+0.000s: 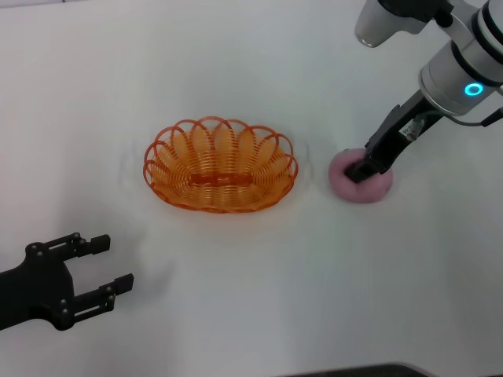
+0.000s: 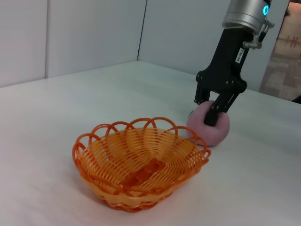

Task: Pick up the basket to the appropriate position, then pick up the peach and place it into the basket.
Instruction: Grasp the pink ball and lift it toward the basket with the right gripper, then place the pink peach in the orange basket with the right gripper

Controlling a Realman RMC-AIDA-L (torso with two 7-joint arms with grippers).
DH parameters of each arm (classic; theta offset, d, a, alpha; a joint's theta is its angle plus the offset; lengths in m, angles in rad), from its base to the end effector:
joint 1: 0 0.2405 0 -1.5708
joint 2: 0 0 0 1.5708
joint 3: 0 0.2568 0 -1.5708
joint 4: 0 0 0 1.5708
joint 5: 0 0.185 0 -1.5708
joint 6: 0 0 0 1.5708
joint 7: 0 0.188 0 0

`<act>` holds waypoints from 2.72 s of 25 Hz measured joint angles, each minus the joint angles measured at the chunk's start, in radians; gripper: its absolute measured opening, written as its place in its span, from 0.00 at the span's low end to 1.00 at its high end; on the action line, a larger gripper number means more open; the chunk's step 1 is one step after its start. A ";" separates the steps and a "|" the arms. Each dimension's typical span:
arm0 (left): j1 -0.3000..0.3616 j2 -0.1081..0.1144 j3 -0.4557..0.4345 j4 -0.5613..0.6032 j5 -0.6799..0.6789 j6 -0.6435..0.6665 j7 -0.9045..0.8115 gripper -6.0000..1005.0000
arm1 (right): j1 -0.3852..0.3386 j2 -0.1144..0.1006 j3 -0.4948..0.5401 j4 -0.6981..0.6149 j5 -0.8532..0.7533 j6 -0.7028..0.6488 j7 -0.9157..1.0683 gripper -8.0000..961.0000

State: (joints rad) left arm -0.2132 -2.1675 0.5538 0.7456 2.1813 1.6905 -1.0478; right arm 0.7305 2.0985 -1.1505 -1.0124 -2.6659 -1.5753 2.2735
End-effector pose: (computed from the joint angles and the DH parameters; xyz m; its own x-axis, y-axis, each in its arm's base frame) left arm -0.3024 0.2156 -0.0560 0.8377 0.3214 0.4414 0.4441 -0.8714 -0.2083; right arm 0.2355 0.3410 -0.0534 0.7206 -0.6239 0.3024 -0.5526 -0.7802 -0.2929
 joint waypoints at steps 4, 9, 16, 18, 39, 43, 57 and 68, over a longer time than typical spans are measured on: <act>0.000 0.000 0.000 0.000 0.000 0.000 0.000 0.68 | 0.002 0.000 0.000 0.000 0.000 -0.001 0.000 0.29; 0.000 0.000 0.000 0.000 0.000 0.000 0.000 0.68 | 0.003 0.000 0.000 0.000 0.000 -0.002 0.000 0.28; 0.000 0.000 0.000 0.001 0.000 -0.002 0.000 0.68 | 0.000 0.000 0.022 -0.081 0.010 -0.113 -0.026 0.28; 0.000 0.000 0.000 0.001 0.000 -0.002 0.000 0.68 | -0.001 0.000 0.034 -0.110 0.011 -0.140 -0.028 0.28; -0.002 0.000 -0.014 0.000 0.000 -0.003 0.000 0.68 | 0.002 -0.005 0.112 -0.015 0.334 -0.136 -0.196 0.28; -0.002 0.000 -0.014 0.000 0.000 -0.001 0.000 0.68 | 0.008 -0.004 0.104 0.023 0.379 -0.054 -0.209 0.28; -0.004 0.000 -0.014 -0.012 0.000 -0.005 0.000 0.68 | 0.030 0.001 -0.059 0.173 0.430 0.201 -0.230 0.28; -0.005 0.000 -0.026 -0.014 0.000 -0.001 0.000 0.68 | 0.029 0.000 -0.080 0.179 0.431 0.232 -0.231 0.29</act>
State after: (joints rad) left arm -0.2179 -2.1676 0.5280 0.7316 2.1813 1.6898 -1.0477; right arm 0.7593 2.0990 -1.2302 -0.8339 -2.2349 -1.3438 2.0429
